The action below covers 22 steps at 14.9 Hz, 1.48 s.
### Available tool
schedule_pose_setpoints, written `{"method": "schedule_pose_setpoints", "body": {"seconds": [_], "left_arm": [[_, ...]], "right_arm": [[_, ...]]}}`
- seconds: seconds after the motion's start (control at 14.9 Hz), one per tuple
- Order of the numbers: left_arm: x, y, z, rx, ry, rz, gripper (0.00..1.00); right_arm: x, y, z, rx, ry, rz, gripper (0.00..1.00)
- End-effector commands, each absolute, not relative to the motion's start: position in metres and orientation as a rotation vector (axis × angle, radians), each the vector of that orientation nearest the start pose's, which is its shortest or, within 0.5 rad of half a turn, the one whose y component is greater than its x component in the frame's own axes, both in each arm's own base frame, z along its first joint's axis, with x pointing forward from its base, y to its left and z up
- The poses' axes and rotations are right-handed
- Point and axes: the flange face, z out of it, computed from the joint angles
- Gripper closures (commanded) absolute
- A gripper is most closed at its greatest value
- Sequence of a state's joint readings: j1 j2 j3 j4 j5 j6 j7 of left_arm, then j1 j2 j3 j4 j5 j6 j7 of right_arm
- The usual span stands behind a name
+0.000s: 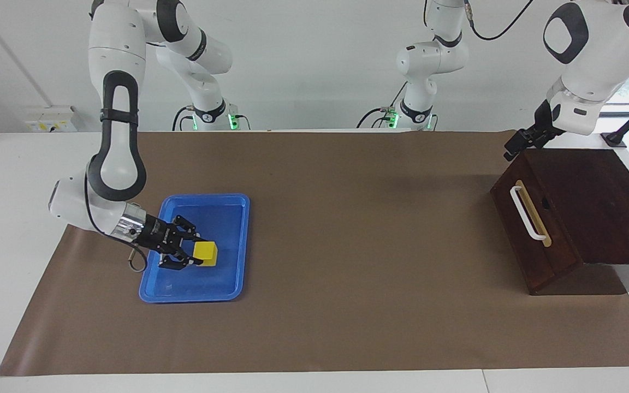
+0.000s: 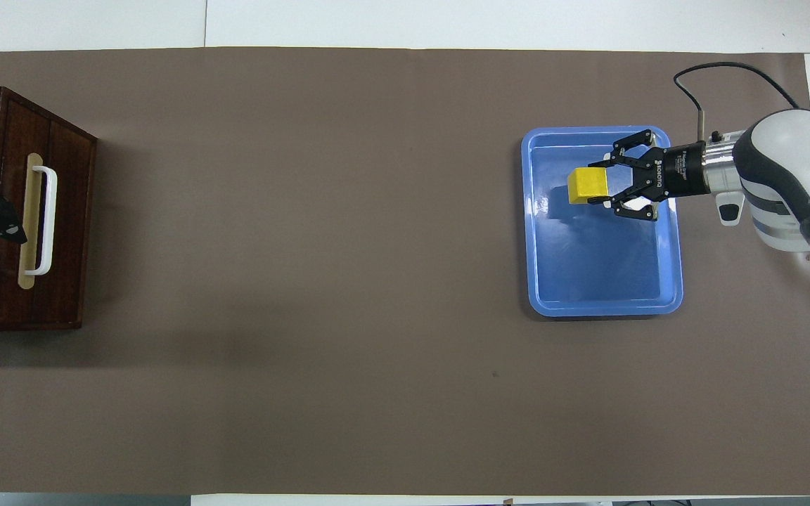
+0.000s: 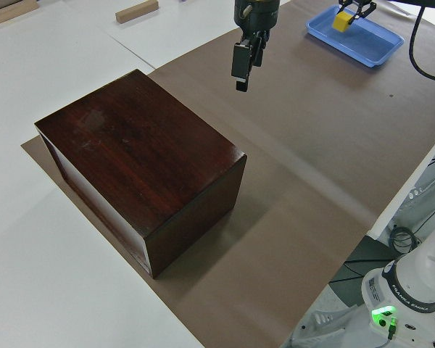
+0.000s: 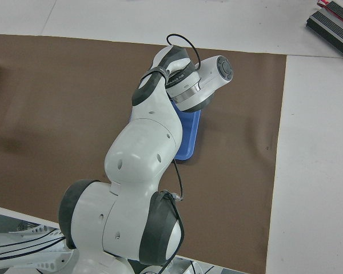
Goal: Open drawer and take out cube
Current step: 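Lower the cube into the blue tray and open the right gripper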
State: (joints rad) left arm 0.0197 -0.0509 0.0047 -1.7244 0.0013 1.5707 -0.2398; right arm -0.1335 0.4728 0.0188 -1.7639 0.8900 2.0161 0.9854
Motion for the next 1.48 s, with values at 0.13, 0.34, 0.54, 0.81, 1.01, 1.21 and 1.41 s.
{"method": "schedule_pose_setpoints", "body": {"seconds": [0.13,0.34,0.54,0.81,1.01,1.21,1.41], "left_arm": [[0.532,0.000,0.597,-3.129,-0.303,0.178,0.00],[0.534,0.006,0.602,-3.145,-0.203,0.137,0.00],[0.535,0.005,0.599,-3.169,-0.202,0.154,0.00],[0.531,-0.004,0.617,-3.166,-0.168,0.137,0.00],[0.532,-0.004,0.617,-3.172,-0.166,0.125,0.00],[0.532,-0.004,0.618,-3.171,-0.169,0.128,0.00],[0.530,-0.010,0.621,-3.172,-0.154,0.118,0.00]], "right_arm": [[0.647,-0.028,0.278,-1.695,1.712,0.653,1.00],[0.647,-0.023,0.273,-1.706,1.697,0.653,1.00],[0.644,-0.020,0.264,-1.727,1.692,0.624,1.00],[0.637,-0.019,0.256,-1.749,1.680,0.610,1.00],[0.637,-0.018,0.256,-1.754,1.674,0.611,0.74],[0.640,-0.017,0.260,-1.751,1.674,0.607,0.29],[0.642,-0.018,0.263,-1.750,1.667,0.613,0.16]]}}
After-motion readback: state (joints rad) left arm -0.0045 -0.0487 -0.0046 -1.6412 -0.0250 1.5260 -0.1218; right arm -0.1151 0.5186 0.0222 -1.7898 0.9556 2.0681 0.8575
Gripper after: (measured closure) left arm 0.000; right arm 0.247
